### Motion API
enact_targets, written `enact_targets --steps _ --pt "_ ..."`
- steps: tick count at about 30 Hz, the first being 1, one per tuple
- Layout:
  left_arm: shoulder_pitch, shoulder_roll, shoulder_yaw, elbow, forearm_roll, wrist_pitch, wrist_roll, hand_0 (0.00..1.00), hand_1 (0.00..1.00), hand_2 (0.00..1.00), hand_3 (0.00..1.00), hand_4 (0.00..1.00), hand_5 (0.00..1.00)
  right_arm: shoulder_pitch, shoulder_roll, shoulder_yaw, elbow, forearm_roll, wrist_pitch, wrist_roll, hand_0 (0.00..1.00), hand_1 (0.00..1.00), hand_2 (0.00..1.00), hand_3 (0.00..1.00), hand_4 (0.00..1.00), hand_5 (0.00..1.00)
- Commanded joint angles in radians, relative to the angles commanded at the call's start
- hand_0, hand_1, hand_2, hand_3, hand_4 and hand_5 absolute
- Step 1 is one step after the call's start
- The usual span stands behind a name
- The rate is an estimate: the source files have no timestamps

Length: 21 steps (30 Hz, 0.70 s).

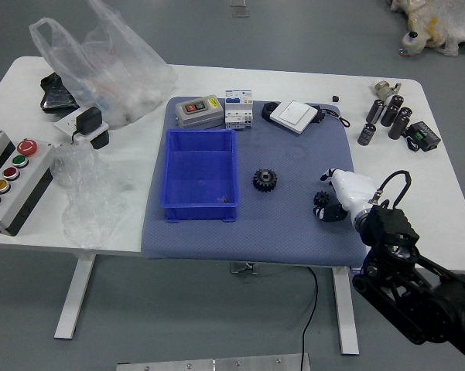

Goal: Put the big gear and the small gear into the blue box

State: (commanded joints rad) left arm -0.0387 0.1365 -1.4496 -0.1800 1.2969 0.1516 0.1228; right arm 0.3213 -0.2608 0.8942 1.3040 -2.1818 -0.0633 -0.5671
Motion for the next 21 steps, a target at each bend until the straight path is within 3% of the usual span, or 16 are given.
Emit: enact_targets --steps 2,3,14,21 --pt "0.000 0.000 0.001 0.000 -0.001 0.000 0.000 0.625 0.577 0.549 0.683 0.719 0.275 0.000 0.002 0.000 -0.010 -0.001 -0.003 0.003 0.245 0.381 0.531 0.619 0.580 0.123" --pt "0.000 0.000 0.001 0.000 -0.001 0.000 0.000 0.626 0.577 0.549 0.682 0.719 0.275 0.000 0.002 0.000 -0.014 0.000 -0.003 0.003 0.240 0.365 0.443 0.503 0.521 0.035" --pt "0.001 -0.001 0.000 0.000 -0.003 0.000 -0.001 0.626 0.577 0.549 0.682 0.718 0.276 0.017 -0.006 -0.007 -0.003 -0.004 -0.031 0.016 0.245 0.367 0.414 0.505 0.478 0.010" --pt "0.003 0.000 -0.004 0.000 -0.001 0.000 0.001 0.625 0.577 0.549 0.683 0.719 0.277 0.108 -0.022 -0.065 0.023 0.014 -0.053 0.029 0.248 0.375 0.407 0.511 0.477 0.006"
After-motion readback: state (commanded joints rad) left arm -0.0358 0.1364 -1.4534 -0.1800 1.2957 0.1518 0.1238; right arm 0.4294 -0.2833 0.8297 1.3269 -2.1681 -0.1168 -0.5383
